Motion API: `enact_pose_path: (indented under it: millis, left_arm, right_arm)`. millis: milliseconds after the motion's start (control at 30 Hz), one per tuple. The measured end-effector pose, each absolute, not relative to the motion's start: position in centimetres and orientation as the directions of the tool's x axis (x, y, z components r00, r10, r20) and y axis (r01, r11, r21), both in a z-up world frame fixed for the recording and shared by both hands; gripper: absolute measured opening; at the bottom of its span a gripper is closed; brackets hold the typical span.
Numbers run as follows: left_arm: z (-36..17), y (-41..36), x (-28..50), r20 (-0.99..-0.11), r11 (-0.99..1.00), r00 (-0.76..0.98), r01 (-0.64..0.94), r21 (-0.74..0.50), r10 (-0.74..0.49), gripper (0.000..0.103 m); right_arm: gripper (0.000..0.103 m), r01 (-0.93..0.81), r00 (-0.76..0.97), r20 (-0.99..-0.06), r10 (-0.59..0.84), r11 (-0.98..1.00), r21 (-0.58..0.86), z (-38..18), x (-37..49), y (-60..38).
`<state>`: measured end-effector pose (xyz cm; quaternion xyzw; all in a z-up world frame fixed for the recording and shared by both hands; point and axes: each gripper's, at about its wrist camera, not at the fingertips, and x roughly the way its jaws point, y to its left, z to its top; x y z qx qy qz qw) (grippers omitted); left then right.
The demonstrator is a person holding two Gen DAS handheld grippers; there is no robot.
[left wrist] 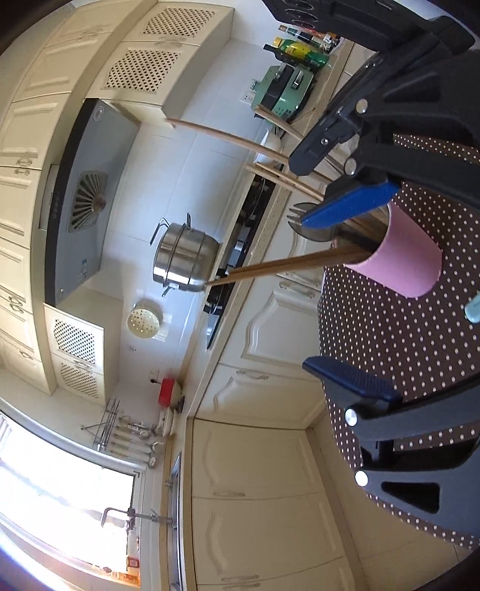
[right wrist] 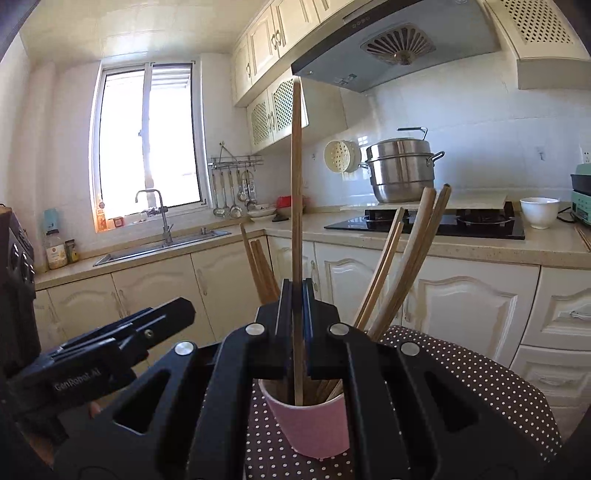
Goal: Organize utensils
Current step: 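Pull both tools back over the silver spoon and light blue knife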
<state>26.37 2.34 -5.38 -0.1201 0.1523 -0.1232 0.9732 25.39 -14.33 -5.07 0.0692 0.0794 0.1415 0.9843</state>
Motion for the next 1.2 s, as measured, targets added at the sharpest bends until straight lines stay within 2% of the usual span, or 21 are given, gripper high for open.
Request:
enact_pose_path:
  millis: [100,200,367,500,567,633,733,867,1067,1200]
  left_arm:
    - [-5.1,2.7,25.9,-0.299,0.953,0.922,0.175,-0.247,-0.247,0.076]
    - [-4.9,3.3,25.2,-0.333,0.954,0.912,0.157,-0.254,-0.239,0.077]
    - [-4.9,4.4,23.6,-0.415,0.941,0.868,0.149,-0.303,-0.271,0.078]
    - [-6.9,4.7,22.9,-0.581,0.932,0.755,0.106,-0.347,-0.303,0.078]
    - [-8.6,4.7,22.8,-0.674,0.926,0.666,0.068,-0.372,-0.32,0.078]
    - [-9.8,4.5,22.5,-0.727,0.925,0.608,0.035,-0.378,-0.32,0.078]
    - [-11.2,3.9,22.1,-0.776,0.926,0.543,0.009,-0.376,-0.32,0.078]
    - [-13.5,2.4,21.5,-0.839,0.937,0.449,-0.012,-0.348,-0.306,0.078]
    - [-15.6,0.1,20.8,-0.888,0.958,0.381,-0.019,-0.285,-0.256,0.077]
    - [-16.4,-2.1,20.6,-0.91,0.988,0.39,0.009,-0.152,-0.144,0.078]
  right_arm:
    - [0.01,-0.25,0.953,-0.14,0.27,0.957,0.145,-4.8,24.8,-14.2]
    - [0.022,-0.241,0.957,-0.132,0.26,0.96,0.146,-4.3,24.0,-14.2]
    - [0.023,-0.243,0.959,-0.125,0.255,0.965,0.102,-3.0,21.7,-14.2]
    - [0.023,-0.255,0.952,-0.168,0.257,0.966,0.034,-2.9,19.6,-14.2]
    - [0.023,-0.286,0.931,-0.239,0.276,0.958,-0.009,-3.5,19.1,-13.8]
    - [0.023,-0.319,0.901,-0.324,0.287,0.946,-0.05,-4.7,18.8,-13.2]
    - [0.023,-0.355,0.848,-0.451,0.279,0.93,-0.091,-6.8,18.9,-12.4]
    - [0.023,-0.369,0.771,-0.578,0.267,0.927,-0.064,-9.4,19.1,-12.7]
    - [0.023,-0.396,0.705,-0.646,0.292,0.918,-0.018,-10.7,18.5,-13.8]
    - [0.023,-0.396,0.697,-0.649,0.304,0.918,0.005,-10.7,18.2,-14.6]
